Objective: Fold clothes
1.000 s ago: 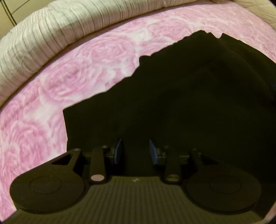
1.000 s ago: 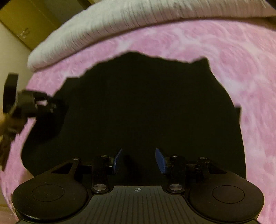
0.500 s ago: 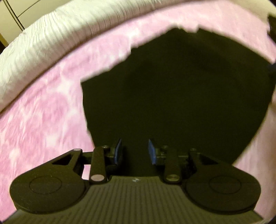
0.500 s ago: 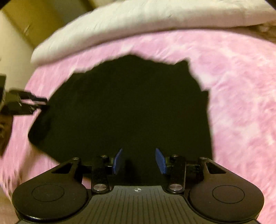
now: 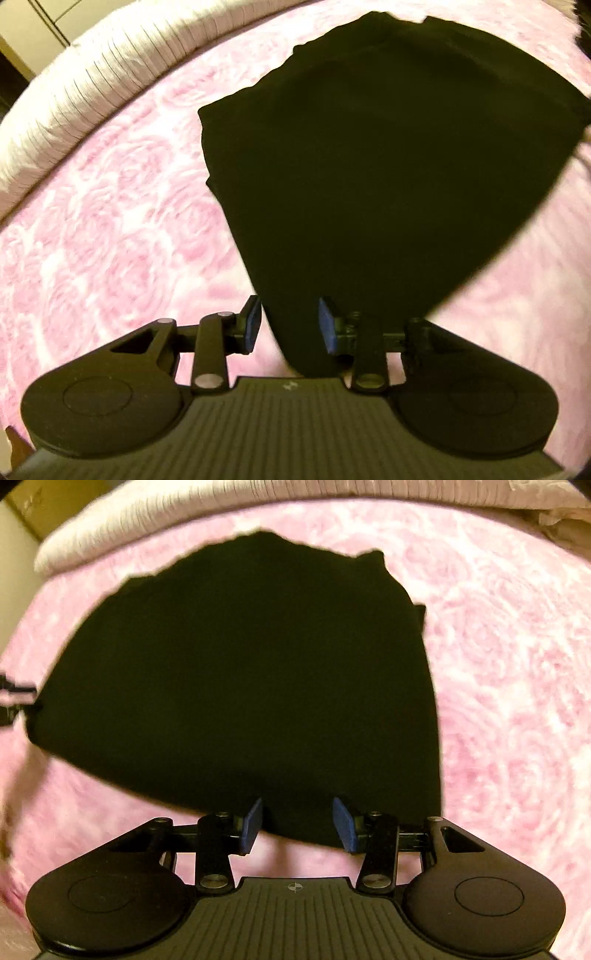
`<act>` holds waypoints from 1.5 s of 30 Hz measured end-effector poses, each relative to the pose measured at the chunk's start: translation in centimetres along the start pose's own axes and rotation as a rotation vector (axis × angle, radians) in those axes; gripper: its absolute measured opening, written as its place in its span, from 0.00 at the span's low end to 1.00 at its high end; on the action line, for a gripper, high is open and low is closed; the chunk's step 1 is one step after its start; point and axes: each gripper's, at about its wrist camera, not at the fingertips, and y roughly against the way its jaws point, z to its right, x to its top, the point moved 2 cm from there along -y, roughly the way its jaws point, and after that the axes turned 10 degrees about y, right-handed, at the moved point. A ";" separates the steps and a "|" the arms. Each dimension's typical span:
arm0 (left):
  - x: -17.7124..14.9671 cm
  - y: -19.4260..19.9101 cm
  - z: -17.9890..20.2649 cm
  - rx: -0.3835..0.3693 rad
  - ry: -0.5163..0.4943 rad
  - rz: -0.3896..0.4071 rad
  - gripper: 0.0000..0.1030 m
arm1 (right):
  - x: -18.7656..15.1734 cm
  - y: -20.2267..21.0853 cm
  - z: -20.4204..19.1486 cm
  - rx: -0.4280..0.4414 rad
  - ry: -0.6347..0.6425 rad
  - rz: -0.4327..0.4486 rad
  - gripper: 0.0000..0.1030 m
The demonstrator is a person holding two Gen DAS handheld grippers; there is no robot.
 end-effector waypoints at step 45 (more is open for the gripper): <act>-5.1 17.1 7.8 0.136 0.200 -0.010 0.55 | -0.2 10.7 -14.3 -0.102 -0.073 0.068 0.77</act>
